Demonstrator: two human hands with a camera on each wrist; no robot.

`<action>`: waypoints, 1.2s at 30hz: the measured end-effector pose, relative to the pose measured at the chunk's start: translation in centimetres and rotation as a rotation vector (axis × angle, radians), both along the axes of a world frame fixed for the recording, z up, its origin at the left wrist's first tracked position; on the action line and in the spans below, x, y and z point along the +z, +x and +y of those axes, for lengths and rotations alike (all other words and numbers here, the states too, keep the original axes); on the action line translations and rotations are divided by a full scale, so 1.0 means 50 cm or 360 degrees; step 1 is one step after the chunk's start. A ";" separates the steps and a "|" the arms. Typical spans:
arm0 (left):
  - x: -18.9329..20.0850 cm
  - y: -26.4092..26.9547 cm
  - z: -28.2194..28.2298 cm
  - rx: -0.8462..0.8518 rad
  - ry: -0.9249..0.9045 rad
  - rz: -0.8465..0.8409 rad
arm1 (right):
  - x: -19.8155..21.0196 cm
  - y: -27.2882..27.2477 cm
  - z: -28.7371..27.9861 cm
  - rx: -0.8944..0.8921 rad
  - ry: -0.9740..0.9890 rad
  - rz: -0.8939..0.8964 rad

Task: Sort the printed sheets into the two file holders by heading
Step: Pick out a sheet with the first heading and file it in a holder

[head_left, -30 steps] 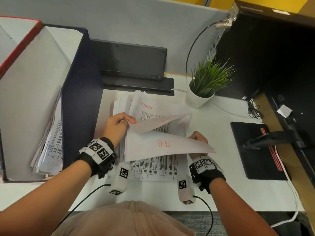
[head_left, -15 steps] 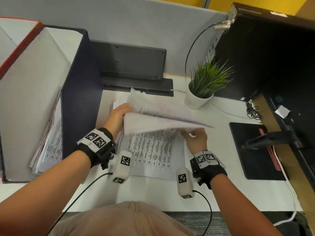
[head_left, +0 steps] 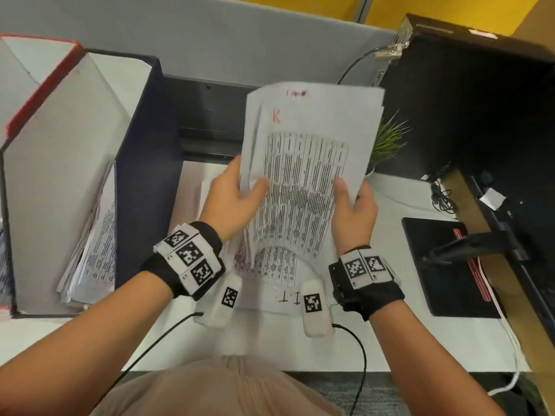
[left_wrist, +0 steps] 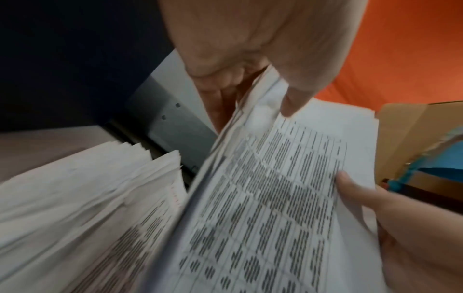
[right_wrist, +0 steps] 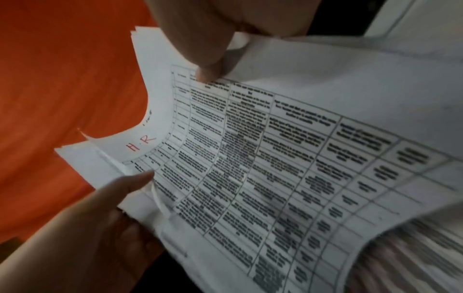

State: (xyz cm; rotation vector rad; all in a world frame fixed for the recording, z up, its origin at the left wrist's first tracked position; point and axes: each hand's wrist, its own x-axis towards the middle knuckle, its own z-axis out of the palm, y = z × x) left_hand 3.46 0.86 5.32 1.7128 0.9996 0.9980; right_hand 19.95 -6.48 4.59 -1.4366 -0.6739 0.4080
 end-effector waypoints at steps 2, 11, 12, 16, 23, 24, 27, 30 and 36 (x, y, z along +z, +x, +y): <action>0.027 0.006 -0.011 0.0107 0.0181 -0.0160 | 0.035 -0.014 0.003 0.0026 0.0171 0.0026; -0.007 -0.001 -0.015 0.0228 0.0310 -0.0270 | 0.028 -0.047 -0.014 0.0197 0.0193 -0.0140; -0.028 -0.002 -0.015 0.0193 0.0273 -0.0209 | 0.013 -0.049 -0.019 0.0214 0.0106 -0.0145; -0.069 -0.005 -0.017 0.0119 0.0209 -0.0004 | -0.031 -0.048 -0.024 0.0166 -0.0098 0.0057; -0.070 0.001 -0.010 0.0231 0.0226 -0.0054 | -0.049 -0.042 -0.021 0.0131 -0.0130 0.0123; -0.080 0.003 -0.010 0.0244 0.0144 -0.0024 | -0.058 -0.048 -0.021 0.0133 -0.0206 0.0130; -0.107 0.010 -0.007 0.0295 -0.0031 0.0056 | -0.078 -0.064 -0.016 0.0133 -0.0352 0.0130; -0.090 0.009 0.001 0.0398 -0.0039 0.0053 | -0.063 -0.061 -0.001 0.0105 -0.0328 0.0105; 0.069 -0.029 0.022 0.0419 0.0095 -0.0150 | 0.019 -0.040 0.022 0.0213 0.0001 -0.0075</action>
